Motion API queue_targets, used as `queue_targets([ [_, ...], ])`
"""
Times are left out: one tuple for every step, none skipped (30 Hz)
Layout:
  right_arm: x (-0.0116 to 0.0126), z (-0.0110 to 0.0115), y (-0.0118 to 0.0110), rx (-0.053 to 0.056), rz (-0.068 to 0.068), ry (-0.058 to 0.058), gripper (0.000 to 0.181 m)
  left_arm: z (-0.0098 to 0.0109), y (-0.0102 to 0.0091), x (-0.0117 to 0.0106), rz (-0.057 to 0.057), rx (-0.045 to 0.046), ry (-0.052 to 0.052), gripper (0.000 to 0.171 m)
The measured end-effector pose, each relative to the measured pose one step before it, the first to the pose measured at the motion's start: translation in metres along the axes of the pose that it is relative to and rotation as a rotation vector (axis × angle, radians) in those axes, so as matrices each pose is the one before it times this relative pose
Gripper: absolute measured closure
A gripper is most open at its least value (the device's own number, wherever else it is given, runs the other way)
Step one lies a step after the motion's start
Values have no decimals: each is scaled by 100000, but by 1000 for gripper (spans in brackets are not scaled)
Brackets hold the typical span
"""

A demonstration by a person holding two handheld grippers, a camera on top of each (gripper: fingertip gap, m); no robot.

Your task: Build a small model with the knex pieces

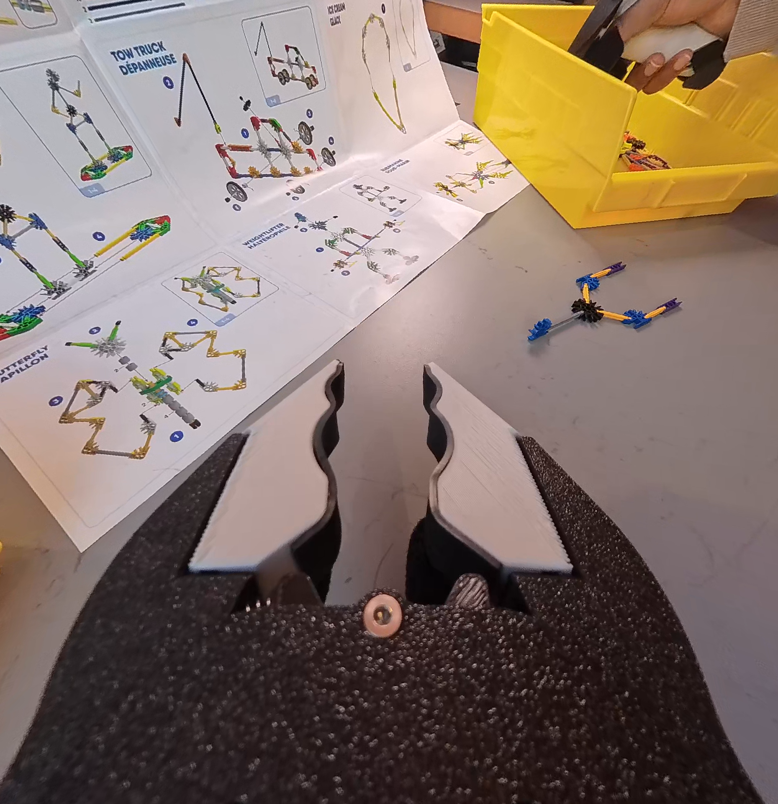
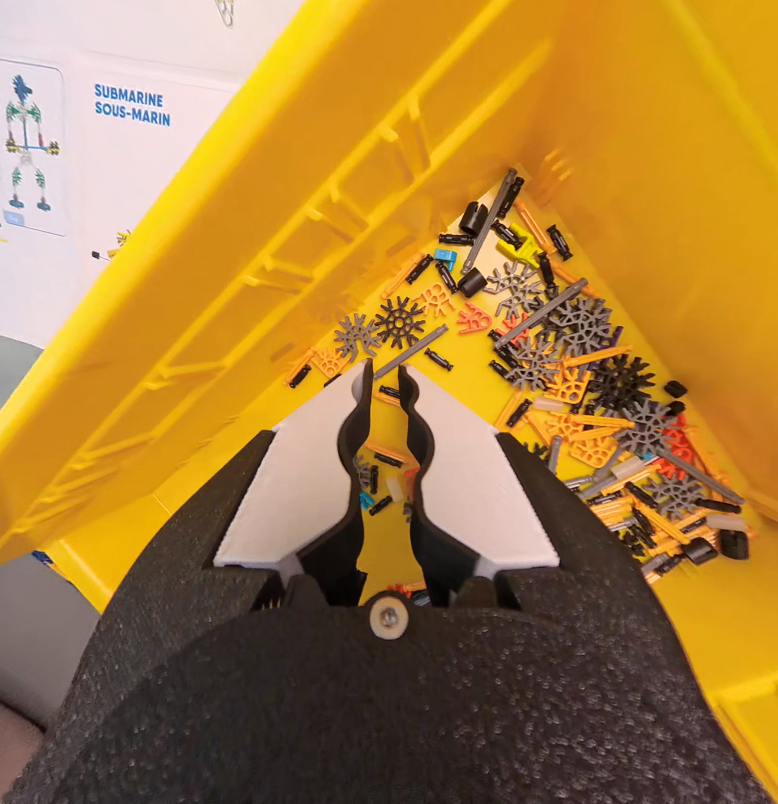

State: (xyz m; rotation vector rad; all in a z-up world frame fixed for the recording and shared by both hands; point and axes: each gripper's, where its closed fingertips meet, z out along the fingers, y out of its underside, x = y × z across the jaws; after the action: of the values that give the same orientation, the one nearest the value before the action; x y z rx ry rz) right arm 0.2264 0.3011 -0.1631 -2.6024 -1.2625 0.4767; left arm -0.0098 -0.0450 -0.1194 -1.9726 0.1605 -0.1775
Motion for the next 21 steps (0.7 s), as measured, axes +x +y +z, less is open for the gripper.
queue_targets([
  [73, -59, -213, 874, 347, 1057, 171, 26, 8, 21, 31, -74, 210, 135],
  [50, -56, -117, 251, -10, 949, 172, 12, 7, 30, 86, -108, 218, 135],
  [55, 5, -26, -361, -115, 872, 172, 12, 14, 34, 114, -66, 182, 135],
  [128, 92, 67, -746, 67, 1072, 172, -13, -11, 31, 160, 64, 130, 135],
  [187, 165, 110, -902, 5, 1320, 173, -22, -21, 25, 176, 192, 68, 135],
  [52, 224, 156, -894, -13, 316, 173, -28, -23, 30, 139, 232, 71, 135],
  [163, 35, -99, 690, 151, 1148, 177, -28, -18, 16, 65, 173, 87, 135],
  [22, 12, -11, -40, 116, 140, 177, -17, -15, 4, -15, 103, 55, 135],
  [56, 25, 0, 191, 135, 417, 177, -9, 0, 7, -58, 29, 78, 135],
  [40, 5, -7, 290, -174, 542, 178, 13, 14, 6, -68, -91, 108, 135],
  [49, 2, 20, 257, -551, 842, 179, 14, 10, -6, -59, -149, 45, 135],
  [50, -17, 23, 202, -902, 1048, 180, 9, 17, 4, 24, -86, -11, 135],
  [120, -53, 28, 101, -1226, 1662, 180, 4, 0, 6, 145, -2, -25, 135],
  [328, -137, 68, 111, -2287, 3076, 181, -13, 0, 22, 227, 73, -52, 135],
  [281, -392, -63, 1347, -2255, 2643, 181, -23, -11, 13, 257, 114, -124, 135],
  [257, -910, -401, 3346, -1293, 2732, 181, -35, 2, 17, 252, 42, -182, 135],
  [267, -1483, -720, 5155, -3056, 4389, 181, -43, 27, -13, 221, -61, -264, 135],
  [-206, -1964, -1014, 6677, -3516, 2953, 181, -60, 26, -34, 143, 8, -342, 135],
  [-1009, -2267, -1272, 7754, -2726, -308, 181, -42, -10, -48, -26, 151, -291, 135],
  [-2027, -2344, -1435, 8061, -2523, -4568, 181, -17, -4, -56, -307, 81, -80, 135],
  [-3106, -2190, -1500, 8000, -3735, -8319, 181, 37, 14, -59, -438, -205, 20, 135],
])
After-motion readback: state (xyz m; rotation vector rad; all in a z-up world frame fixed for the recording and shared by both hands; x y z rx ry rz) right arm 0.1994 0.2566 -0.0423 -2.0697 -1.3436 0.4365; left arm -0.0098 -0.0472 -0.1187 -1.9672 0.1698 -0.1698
